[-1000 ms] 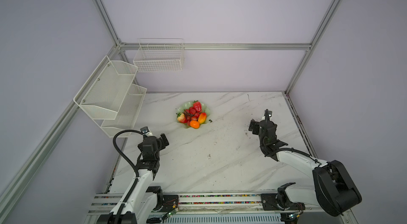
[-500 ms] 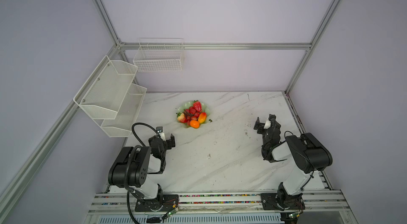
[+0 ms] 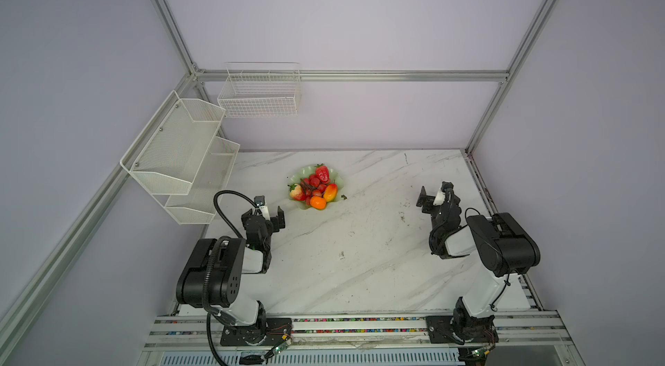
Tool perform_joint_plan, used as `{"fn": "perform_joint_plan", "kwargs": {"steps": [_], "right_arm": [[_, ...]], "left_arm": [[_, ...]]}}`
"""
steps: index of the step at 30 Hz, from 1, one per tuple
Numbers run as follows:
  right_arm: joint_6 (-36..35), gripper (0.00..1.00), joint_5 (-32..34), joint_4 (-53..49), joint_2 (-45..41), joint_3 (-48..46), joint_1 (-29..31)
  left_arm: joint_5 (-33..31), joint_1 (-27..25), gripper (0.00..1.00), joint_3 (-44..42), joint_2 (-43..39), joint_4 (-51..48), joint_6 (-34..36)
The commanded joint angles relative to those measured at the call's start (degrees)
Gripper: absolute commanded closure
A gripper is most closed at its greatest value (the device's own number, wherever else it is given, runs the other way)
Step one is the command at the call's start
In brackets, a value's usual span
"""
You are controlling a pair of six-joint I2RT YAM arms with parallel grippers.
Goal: Place and organize the fake fruits in the fruit bowl
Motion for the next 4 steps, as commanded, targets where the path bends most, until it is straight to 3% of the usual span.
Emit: {"fn": "perform_joint_plan", "kwargs": {"steps": [1, 4], "right_arm": [[-0.02, 0.03, -0.57, 0.77, -0.42, 0.65, -0.21], [0.18, 0.03, -0.87, 0.57, -0.50, 0.63, -0.26]], "left_arm": [[-0.91, 0.02, 0.00, 2.89, -0.10, 1.63, 0.63], [-0.96, 0.01, 0.00, 2.87, -0.07, 1.71, 0.56]]}}
